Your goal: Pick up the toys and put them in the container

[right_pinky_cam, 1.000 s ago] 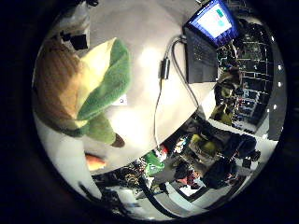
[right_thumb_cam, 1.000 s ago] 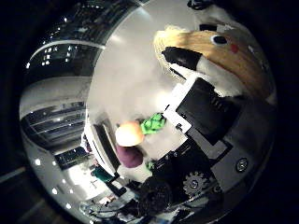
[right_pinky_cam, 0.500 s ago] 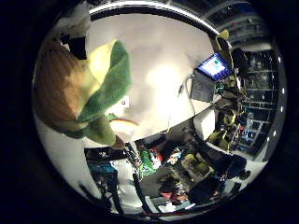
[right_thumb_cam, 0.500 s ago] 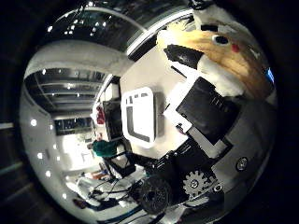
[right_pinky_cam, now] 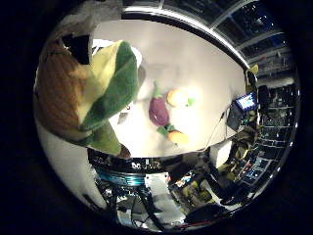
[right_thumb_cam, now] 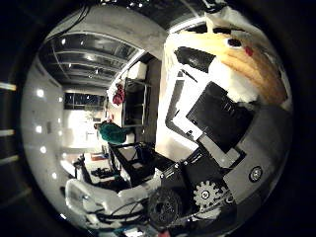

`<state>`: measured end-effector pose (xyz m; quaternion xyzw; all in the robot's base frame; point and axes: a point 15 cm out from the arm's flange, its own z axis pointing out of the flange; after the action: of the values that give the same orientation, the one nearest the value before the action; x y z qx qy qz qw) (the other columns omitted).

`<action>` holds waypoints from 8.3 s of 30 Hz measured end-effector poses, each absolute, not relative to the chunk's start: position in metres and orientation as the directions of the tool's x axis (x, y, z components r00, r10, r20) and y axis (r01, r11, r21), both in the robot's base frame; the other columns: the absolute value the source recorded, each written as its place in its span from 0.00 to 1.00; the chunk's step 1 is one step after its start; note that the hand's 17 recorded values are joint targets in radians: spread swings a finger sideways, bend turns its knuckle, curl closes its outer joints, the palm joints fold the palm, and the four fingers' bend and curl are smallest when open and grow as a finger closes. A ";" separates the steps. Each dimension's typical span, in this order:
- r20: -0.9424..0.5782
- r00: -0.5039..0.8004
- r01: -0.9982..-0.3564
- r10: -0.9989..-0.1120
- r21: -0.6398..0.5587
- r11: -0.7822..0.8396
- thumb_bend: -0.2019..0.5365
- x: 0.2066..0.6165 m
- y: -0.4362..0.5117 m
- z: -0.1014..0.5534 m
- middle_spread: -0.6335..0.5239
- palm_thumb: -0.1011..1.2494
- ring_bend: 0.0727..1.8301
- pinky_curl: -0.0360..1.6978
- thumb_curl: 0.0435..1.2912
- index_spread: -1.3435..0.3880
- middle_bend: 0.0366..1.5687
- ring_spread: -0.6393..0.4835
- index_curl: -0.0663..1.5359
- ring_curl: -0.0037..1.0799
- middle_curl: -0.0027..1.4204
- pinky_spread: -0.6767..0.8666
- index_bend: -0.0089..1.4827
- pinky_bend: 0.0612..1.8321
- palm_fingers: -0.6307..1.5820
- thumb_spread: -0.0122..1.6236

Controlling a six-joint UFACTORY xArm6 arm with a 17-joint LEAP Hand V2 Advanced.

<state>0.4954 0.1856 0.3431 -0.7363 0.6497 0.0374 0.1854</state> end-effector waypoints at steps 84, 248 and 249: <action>-0.121 -0.072 -0.978 -0.990 0.206 0.046 0.25 0.287 -0.164 0.038 0.40 0.63 0.37 0.16 0.25 0.59 0.32 0.39 0.23 0.28 0.31 0.45 0.14 0.18 0.60 0.61; -0.018 0.432 -0.869 -0.902 -0.276 -0.411 0.24 0.452 0.173 0.294 0.47 0.78 0.78 0.57 0.36 0.68 0.85 0.42 0.44 0.55 0.42 0.32 0.81 0.62 0.83 0.59; -0.019 0.439 -0.862 -0.898 -0.290 -0.415 0.24 0.456 0.183 0.291 0.47 0.78 0.78 0.57 0.36 0.67 0.85 0.42 0.44 0.55 0.42 0.32 0.81 0.62 0.83 0.59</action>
<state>0.4560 0.1831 0.2908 -0.8382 0.5252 -0.0696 0.1294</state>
